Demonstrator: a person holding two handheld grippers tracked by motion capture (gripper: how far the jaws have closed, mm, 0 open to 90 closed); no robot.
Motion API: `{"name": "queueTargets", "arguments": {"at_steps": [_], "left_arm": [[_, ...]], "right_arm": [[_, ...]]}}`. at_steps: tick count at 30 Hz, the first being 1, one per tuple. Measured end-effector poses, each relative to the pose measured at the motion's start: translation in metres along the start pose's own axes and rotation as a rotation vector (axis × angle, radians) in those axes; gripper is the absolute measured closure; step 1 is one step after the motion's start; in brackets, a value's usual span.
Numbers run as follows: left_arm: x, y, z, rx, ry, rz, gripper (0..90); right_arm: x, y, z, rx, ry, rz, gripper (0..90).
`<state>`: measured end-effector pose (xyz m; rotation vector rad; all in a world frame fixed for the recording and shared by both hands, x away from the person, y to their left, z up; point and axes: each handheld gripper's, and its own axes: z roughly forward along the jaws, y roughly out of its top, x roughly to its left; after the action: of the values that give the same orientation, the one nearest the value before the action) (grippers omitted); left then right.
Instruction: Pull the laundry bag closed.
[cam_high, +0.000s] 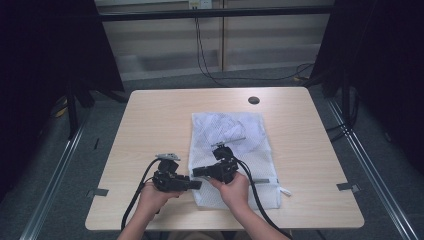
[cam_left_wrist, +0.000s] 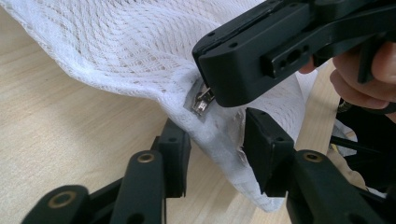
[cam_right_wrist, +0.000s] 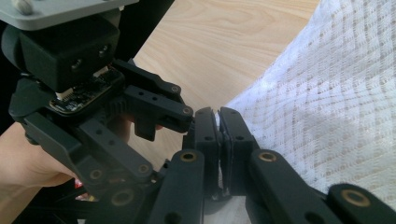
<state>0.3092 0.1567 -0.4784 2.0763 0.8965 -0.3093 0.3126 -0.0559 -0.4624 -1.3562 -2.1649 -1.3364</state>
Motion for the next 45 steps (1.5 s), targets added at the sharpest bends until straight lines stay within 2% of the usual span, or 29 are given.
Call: {"name": "queueTargets", "arguments": {"at_steps": [2,10,15,23,25,40,42,45], "left_arm": [[0.0,0.0,0.001,0.0,0.007,0.003,64.3],[0.001,0.0,0.004,0.002,-0.008,-0.022,69.3],[0.001,0.001,0.005,0.005,-0.009,-0.048,76.3],[0.001,0.001,0.005,0.011,-0.007,-0.059,86.2],[0.001,0.001,0.005,0.013,-0.007,-0.071,87.0],[0.002,0.001,0.003,0.009,-0.006,-0.089,87.9],[0.002,0.001,0.003,0.0,-0.022,-0.098,87.9],[0.002,0.001,0.003,0.005,-0.021,-0.094,87.9]], "right_arm": [[0.0,0.0,0.0,-0.003,0.002,0.0,87.0],[0.001,0.0,-0.001,-0.01,0.014,0.001,87.0],[0.001,0.001,-0.003,-0.013,0.021,0.002,87.0],[0.001,0.0,-0.004,-0.012,0.014,0.006,87.0],[0.0,0.001,-0.004,-0.011,0.009,0.005,87.1],[-0.004,-0.001,-0.008,-0.001,-0.002,0.007,87.3],[-0.006,-0.001,-0.01,-0.004,-0.004,0.012,87.3],[-0.007,-0.002,-0.011,-0.002,-0.001,0.011,87.3]]}}
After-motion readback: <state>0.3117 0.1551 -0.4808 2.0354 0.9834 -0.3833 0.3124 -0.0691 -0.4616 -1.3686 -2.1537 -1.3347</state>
